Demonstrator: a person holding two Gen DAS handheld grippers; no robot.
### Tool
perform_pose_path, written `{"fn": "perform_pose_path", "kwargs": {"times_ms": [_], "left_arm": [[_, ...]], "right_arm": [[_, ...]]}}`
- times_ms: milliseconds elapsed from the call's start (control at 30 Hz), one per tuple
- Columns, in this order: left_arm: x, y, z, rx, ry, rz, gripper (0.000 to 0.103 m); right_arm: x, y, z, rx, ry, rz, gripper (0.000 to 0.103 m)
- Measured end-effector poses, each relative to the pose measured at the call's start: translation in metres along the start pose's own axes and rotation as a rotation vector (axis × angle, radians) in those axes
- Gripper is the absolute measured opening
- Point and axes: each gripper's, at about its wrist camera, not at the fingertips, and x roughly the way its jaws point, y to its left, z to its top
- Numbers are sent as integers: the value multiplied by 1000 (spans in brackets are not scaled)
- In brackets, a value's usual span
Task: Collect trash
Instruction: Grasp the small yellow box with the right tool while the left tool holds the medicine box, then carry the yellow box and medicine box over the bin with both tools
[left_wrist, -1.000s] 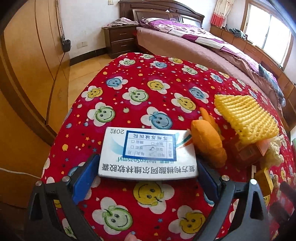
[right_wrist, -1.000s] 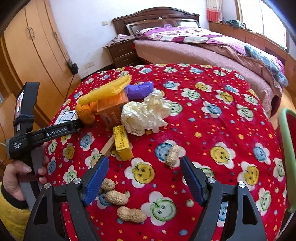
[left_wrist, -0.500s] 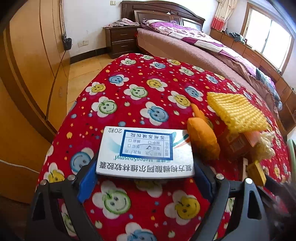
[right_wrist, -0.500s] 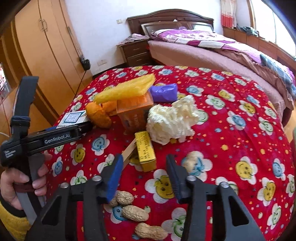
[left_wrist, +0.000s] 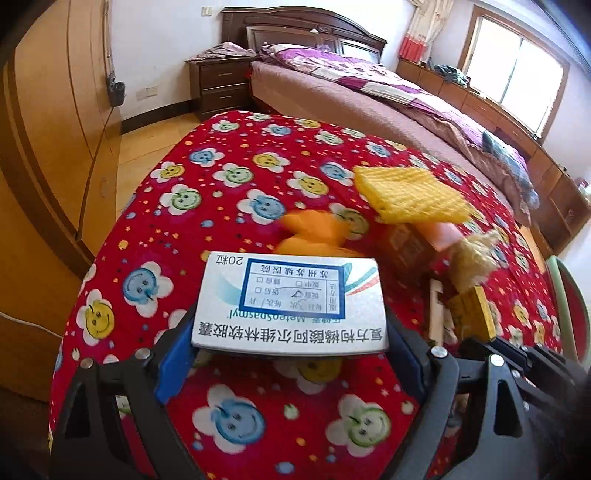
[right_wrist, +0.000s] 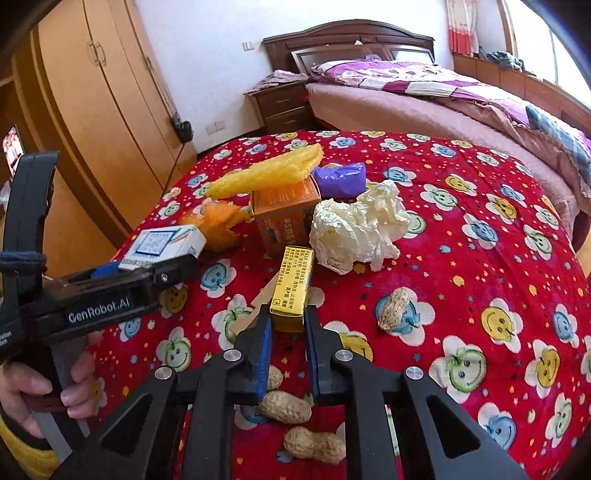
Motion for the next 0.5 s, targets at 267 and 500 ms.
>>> {"fn": "perform_pose_path", "kwargs": {"times_ms": [267, 500], "left_arm": [[-18, -21, -10, 45, -5, -53, 89], [-26, -43, -17, 94, 4, -97, 89]], "right_arm": [[-27, -8, -10, 46, -21, -9, 17], [-47, -22, -19, 85, -33, -55, 17]]}}
